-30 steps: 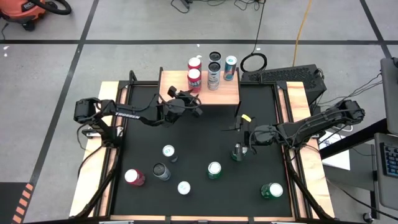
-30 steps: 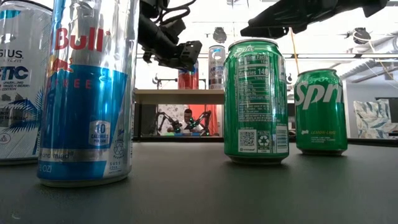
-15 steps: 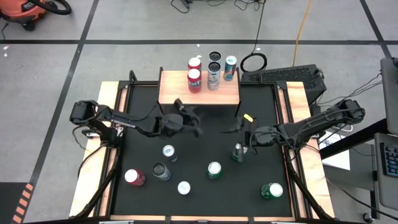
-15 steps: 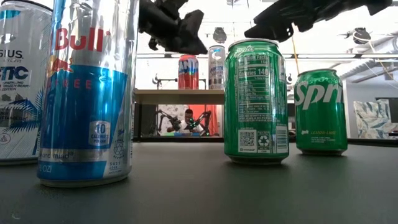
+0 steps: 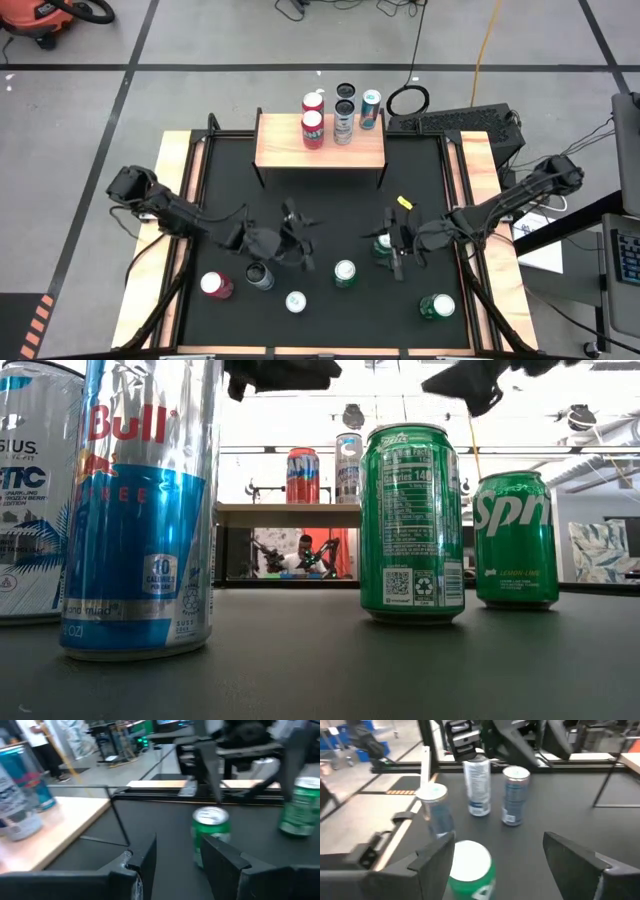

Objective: Place canned beverage on shelf
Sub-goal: Put the white soda can on the shelf aligned with the other white soda can

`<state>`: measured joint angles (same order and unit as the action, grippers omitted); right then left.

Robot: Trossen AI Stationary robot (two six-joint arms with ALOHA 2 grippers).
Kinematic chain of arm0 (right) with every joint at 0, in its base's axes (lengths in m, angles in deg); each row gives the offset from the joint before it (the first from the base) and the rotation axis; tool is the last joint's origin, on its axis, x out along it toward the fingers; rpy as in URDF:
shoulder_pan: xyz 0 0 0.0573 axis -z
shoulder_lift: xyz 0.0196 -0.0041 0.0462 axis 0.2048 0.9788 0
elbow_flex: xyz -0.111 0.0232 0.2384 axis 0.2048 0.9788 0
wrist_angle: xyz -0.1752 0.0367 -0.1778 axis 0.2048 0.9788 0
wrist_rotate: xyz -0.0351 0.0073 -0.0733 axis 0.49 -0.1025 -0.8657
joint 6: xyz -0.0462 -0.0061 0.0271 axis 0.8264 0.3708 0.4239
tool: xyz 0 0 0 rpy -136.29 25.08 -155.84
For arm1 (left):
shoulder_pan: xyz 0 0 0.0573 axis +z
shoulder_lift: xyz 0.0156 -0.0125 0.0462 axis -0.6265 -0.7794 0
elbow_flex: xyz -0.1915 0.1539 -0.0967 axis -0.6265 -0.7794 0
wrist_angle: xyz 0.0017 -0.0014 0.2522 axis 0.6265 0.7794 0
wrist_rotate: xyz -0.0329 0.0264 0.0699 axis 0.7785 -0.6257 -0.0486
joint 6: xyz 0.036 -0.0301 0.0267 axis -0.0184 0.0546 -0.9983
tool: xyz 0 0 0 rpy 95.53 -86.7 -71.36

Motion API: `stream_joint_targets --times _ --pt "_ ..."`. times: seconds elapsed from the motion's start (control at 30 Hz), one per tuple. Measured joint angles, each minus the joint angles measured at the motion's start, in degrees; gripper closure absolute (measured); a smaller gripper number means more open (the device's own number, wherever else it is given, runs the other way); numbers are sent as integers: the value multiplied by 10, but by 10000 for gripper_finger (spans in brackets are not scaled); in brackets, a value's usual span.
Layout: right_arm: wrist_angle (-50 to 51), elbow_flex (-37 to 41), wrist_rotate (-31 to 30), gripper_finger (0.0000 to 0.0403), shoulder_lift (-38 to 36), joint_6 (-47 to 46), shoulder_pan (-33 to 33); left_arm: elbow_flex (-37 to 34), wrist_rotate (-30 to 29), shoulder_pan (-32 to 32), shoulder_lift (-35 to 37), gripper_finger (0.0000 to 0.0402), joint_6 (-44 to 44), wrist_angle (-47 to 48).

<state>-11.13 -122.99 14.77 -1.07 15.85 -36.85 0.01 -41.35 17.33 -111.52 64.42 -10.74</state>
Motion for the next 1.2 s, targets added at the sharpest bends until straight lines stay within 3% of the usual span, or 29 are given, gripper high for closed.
stream_joint_targets --times 0.4,0.73,1.03,1.2 --pt "138 -109 -22 122 2 -6 -52 9 -42 -94 0 252 36 5" --pt "173 -123 -27 122 2 -22 -55 9 -54 -114 6 252 31 39" --pt "175 -123 -132 122 2 63 -54 9 -28 -115 16 252 -23 70" --pt "180 -113 -180 122 2 143 -48 9 -46 -86 20 252 -122 76"
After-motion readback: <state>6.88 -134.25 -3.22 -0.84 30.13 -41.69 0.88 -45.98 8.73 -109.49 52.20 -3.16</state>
